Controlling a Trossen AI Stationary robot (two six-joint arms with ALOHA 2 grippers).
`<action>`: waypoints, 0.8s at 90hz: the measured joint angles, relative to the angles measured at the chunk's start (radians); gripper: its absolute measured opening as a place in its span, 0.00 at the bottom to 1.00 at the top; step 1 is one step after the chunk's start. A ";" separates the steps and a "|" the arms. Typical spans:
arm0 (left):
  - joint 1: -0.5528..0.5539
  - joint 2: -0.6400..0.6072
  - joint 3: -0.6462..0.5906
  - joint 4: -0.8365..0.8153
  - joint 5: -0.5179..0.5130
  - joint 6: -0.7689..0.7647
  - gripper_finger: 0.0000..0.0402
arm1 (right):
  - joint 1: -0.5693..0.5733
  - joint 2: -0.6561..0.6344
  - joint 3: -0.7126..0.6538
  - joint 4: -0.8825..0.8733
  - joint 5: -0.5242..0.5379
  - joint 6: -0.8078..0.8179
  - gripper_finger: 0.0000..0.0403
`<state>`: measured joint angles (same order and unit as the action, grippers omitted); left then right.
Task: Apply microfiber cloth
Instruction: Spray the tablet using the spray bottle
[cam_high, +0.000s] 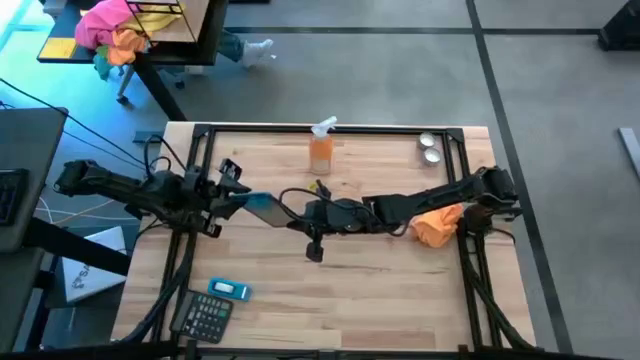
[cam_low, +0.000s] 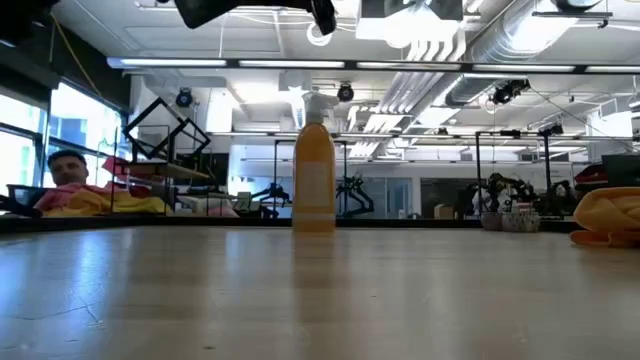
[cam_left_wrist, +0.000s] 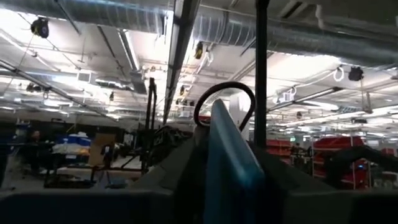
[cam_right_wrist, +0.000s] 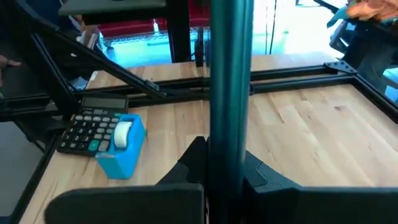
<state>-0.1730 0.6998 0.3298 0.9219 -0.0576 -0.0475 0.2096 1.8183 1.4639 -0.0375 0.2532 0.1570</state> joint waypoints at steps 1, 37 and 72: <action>0.000 0.000 0.000 0.001 0.000 0.000 0.28 | 0.000 0.000 0.000 0.000 -0.001 0.000 0.00; 0.000 0.001 -0.001 0.003 0.004 0.007 0.15 | -0.002 0.000 0.002 -0.024 -0.027 0.003 0.03; 0.000 0.001 -0.002 -0.001 -0.015 0.018 0.03 | 0.000 -0.033 0.002 -0.041 -0.025 -0.014 0.30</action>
<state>-0.1726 0.7006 0.3279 0.9214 -0.0730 -0.0290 0.2092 1.7850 1.4658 -0.0782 0.2279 0.1430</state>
